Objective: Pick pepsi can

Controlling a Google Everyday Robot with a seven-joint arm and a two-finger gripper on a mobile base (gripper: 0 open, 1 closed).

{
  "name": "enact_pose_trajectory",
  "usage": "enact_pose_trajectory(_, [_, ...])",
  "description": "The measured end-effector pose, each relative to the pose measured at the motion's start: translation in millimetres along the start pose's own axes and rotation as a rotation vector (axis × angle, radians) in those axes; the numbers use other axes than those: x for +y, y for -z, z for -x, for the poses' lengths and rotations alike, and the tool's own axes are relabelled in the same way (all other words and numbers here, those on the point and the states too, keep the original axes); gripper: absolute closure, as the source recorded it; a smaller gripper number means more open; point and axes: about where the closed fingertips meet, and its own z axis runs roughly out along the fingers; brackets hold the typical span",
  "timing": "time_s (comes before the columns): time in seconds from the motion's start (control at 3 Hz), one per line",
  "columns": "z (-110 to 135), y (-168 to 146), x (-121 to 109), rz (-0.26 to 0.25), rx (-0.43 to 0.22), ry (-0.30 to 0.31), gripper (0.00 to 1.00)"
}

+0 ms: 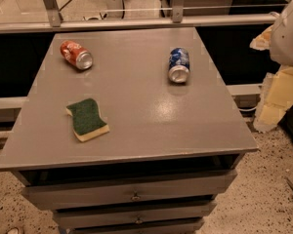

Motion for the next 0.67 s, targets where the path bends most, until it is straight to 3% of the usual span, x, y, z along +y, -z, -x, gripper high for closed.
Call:
enact_pose_trajectory(0.33, [0.0,0.0,0.0,0.000,0.000,0.000,0.00])
enact_pose_trajectory(0.67, [5.4,-19.5,-18.7,-0.011,-0.040,-0.029,0.00])
